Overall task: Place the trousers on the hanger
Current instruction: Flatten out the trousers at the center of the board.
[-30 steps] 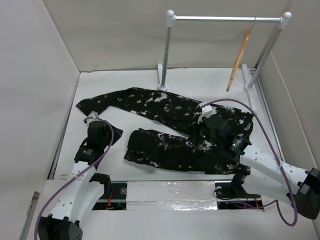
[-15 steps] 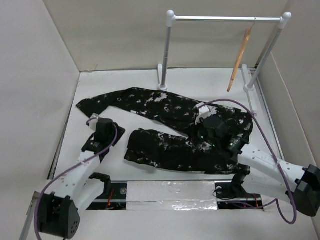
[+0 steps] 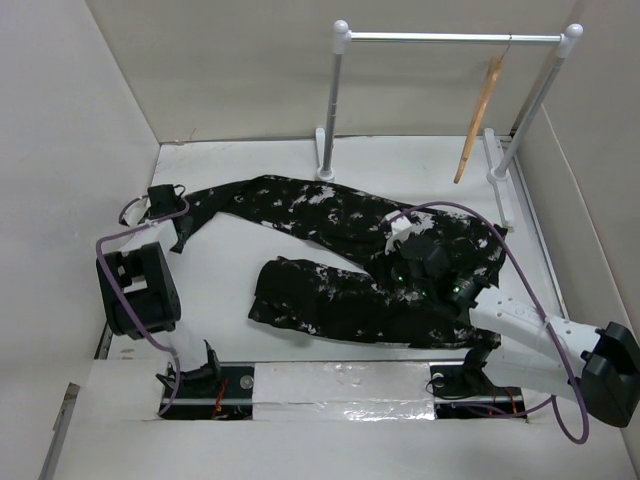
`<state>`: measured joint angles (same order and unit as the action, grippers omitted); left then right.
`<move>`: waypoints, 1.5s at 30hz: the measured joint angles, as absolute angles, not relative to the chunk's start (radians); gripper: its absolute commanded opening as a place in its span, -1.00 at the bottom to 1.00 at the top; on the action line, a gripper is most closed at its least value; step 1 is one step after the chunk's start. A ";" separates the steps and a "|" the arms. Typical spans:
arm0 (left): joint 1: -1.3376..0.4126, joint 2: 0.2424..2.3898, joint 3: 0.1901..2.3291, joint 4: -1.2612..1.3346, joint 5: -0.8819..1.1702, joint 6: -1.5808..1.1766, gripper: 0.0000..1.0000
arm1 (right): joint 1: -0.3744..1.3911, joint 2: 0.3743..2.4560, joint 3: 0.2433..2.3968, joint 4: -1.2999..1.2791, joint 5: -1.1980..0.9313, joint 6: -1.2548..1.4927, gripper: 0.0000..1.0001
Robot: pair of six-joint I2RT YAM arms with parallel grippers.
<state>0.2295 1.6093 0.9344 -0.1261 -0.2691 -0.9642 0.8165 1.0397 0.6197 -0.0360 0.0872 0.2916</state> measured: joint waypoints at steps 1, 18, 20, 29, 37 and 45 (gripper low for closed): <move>0.242 1.638 0.947 -0.135 -0.270 -0.959 -0.12 | 0.820 1.042 0.620 -0.031 0.083 0.292 -0.85; 0.255 1.829 1.102 -0.113 -0.213 -0.909 -1.00 | 0.826 1.115 0.605 0.038 0.051 0.291 -0.85; 0.255 1.825 1.100 -0.103 -0.189 -0.897 -1.00 | 0.826 1.124 0.605 0.040 0.051 0.290 -0.85; 0.231 1.659 1.113 -0.104 -0.063 -0.882 -1.00 | 0.831 1.178 0.607 0.069 0.043 0.284 -0.85; 0.258 1.792 1.428 -0.080 -0.023 -0.953 -0.87 | 0.836 1.227 0.648 0.067 0.033 0.278 -0.86; 0.264 2.223 1.820 -0.134 -0.155 -0.981 0.13 | 0.925 1.234 0.712 0.037 0.071 0.280 -0.86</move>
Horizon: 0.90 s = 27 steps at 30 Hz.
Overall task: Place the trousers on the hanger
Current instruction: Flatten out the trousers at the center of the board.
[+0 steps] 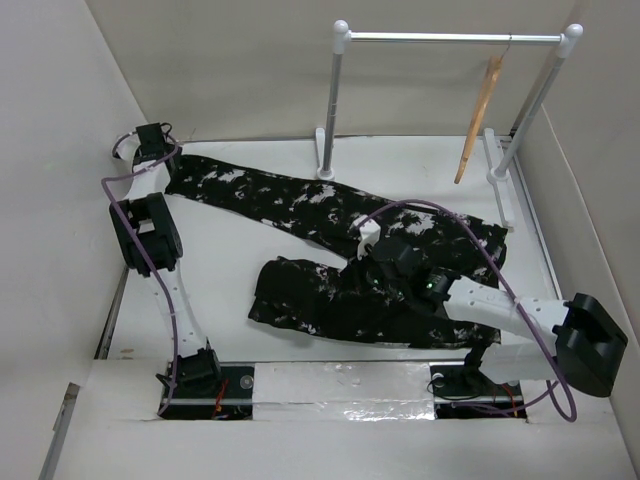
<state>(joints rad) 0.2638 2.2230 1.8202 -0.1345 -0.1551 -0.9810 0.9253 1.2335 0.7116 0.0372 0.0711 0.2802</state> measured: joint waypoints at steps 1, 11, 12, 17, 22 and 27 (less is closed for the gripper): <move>0.264 2.246 1.837 -0.149 -0.167 -0.977 0.18 | 0.940 1.234 0.712 0.036 0.076 0.285 -0.86; 0.252 2.177 1.795 -0.161 -0.268 -0.819 0.76 | 0.990 1.311 0.737 0.033 0.105 0.303 -0.87; 0.249 2.143 1.767 -0.162 -0.274 -0.801 0.94 | 0.994 1.312 0.738 0.031 0.106 0.303 -0.87; 0.239 2.069 1.838 -0.200 -0.278 -0.749 0.71 | 1.028 1.283 0.740 0.024 0.124 0.304 -0.87; 0.197 1.932 1.726 -0.166 -0.235 -0.727 -1.00 | 1.055 1.196 0.736 0.017 0.157 0.313 -0.97; -0.005 1.559 1.166 -0.061 -0.140 -0.734 -1.00 | 1.055 1.116 0.716 0.010 0.215 0.315 -1.00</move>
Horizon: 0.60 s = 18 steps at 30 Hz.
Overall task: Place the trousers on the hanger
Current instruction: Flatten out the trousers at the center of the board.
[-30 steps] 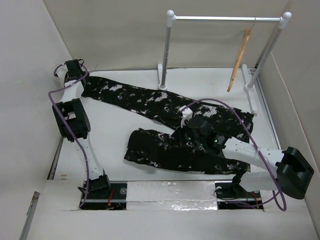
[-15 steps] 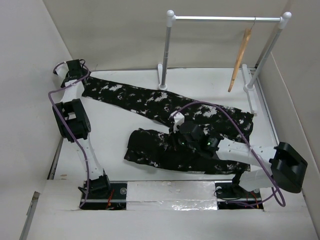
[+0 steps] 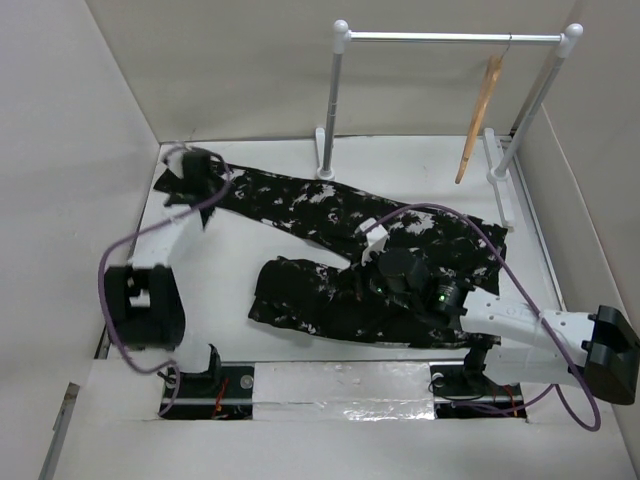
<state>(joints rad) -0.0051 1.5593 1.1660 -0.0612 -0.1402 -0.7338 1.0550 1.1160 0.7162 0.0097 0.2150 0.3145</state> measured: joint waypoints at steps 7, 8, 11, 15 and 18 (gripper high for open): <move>-0.300 0.989 0.590 -0.036 -0.070 -0.804 -0.58 | 1.055 1.011 0.669 -0.009 0.239 0.318 -1.00; -0.290 0.892 0.525 -0.049 -0.075 -0.823 -0.43 | 1.055 1.002 0.665 -0.014 0.241 0.318 -1.00; -0.274 0.659 0.384 -0.093 -0.075 -0.892 -0.02 | 1.055 0.984 0.657 -0.023 0.241 0.319 -1.00; -0.273 0.533 0.282 -0.107 -0.023 -0.961 -0.01 | 1.055 0.980 0.654 -0.037 0.241 0.322 -1.00; -0.273 0.561 0.228 -0.104 0.007 -0.989 -0.03 | 1.055 0.981 0.653 -0.043 0.241 0.322 -1.00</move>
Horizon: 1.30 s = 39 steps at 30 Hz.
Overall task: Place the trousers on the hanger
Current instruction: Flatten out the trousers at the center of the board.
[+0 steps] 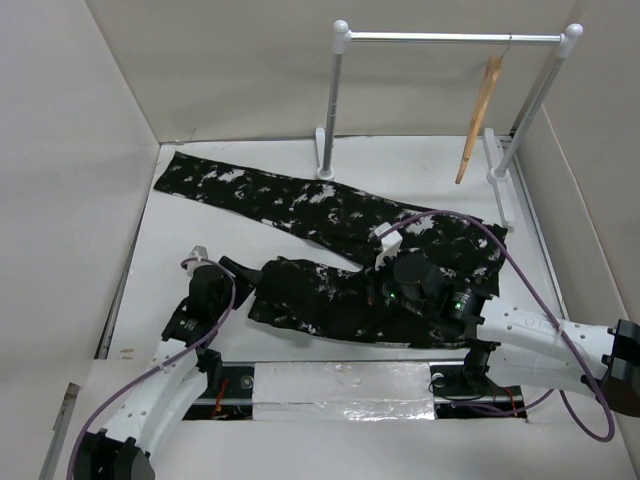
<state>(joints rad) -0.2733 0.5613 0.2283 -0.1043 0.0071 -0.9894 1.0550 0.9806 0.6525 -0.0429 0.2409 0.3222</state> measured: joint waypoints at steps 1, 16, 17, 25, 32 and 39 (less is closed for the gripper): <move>-0.273 0.580 0.216 -0.104 0.013 -0.995 -0.03 | 1.055 0.981 0.653 -0.046 0.241 0.323 -1.00; -0.273 0.641 0.137 -0.046 0.062 -1.026 -0.07 | 1.055 1.006 0.651 -0.068 0.260 0.327 -0.99; -0.273 0.645 0.137 -0.042 0.065 -1.027 -0.09 | 1.055 1.013 0.651 -0.068 0.260 0.329 -0.99; -0.273 0.591 0.137 -0.027 0.080 -1.037 -0.66 | 1.055 1.029 0.651 -0.068 0.259 0.330 -0.99; -0.273 0.519 0.175 -0.088 0.055 -1.026 -0.72 | 1.055 1.055 0.651 -0.067 0.259 0.334 -0.97; -0.273 0.559 0.185 -0.089 0.043 -1.006 -0.50 | 1.055 1.074 0.651 -0.068 0.260 0.340 -0.73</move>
<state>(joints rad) -0.2733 0.5591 0.1852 -0.0887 0.0433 -1.0061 1.0550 1.0744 0.6514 -0.0681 0.2600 0.3397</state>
